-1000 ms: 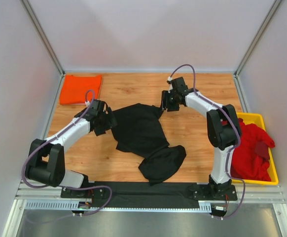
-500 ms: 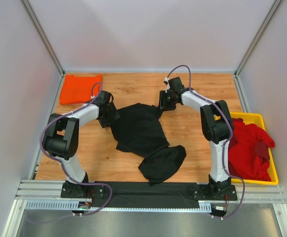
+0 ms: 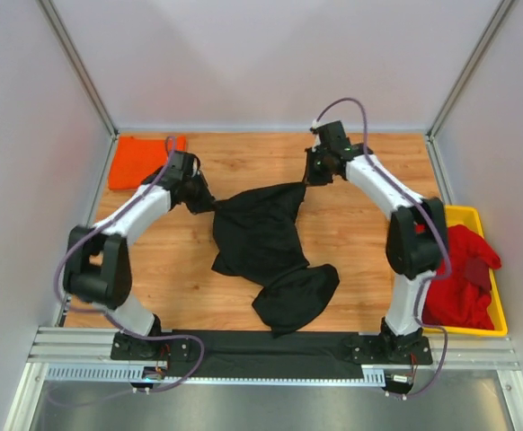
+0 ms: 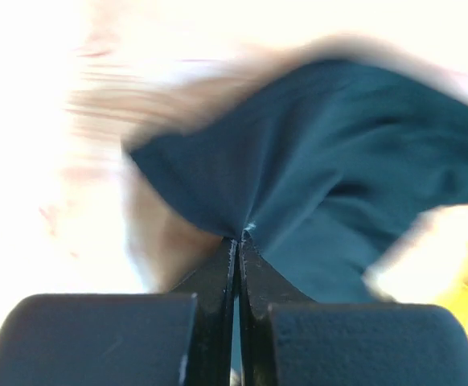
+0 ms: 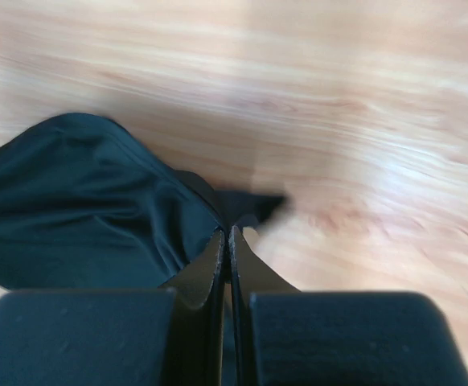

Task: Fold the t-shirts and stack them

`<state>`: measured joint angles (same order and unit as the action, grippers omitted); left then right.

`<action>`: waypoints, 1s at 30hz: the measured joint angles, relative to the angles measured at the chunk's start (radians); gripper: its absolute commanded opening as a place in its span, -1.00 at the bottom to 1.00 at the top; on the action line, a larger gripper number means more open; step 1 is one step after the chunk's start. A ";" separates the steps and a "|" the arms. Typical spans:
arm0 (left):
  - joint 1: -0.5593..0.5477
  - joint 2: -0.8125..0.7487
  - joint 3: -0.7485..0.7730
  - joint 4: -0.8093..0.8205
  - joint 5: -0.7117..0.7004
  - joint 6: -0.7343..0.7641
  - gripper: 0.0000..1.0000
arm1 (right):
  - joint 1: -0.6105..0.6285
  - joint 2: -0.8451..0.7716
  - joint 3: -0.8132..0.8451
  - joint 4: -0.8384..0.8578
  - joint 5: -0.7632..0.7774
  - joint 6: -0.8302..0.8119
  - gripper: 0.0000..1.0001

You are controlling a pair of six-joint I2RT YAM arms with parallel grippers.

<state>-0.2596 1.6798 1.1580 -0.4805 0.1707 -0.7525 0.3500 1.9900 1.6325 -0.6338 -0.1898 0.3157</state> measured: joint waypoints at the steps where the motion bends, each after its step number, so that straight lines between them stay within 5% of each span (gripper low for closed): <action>1: 0.000 -0.081 0.000 -0.002 0.023 0.005 -1.00 | 0.000 -0.072 -0.002 -0.026 0.017 0.000 -0.99; 9: -0.003 -0.621 0.183 -0.009 0.134 0.072 -1.00 | 0.000 -0.829 -0.009 -0.097 0.107 0.028 -0.99; 14: -0.003 -0.804 0.192 -0.033 0.219 0.079 -1.00 | 0.000 -1.056 -0.014 -0.142 0.090 0.075 -0.99; 25: -0.004 -0.862 0.271 -0.097 0.393 0.035 -1.00 | 0.000 -1.218 0.005 -0.218 -0.003 0.152 -0.99; 30: -0.006 -0.813 0.346 -0.090 0.387 0.040 -1.00 | 0.001 -1.165 0.055 -0.223 0.086 0.132 -0.99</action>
<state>-0.2653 0.8673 1.5040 -0.5701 0.5579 -0.7124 0.3511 0.8246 1.6875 -0.8570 -0.1036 0.4477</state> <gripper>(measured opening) 0.007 0.011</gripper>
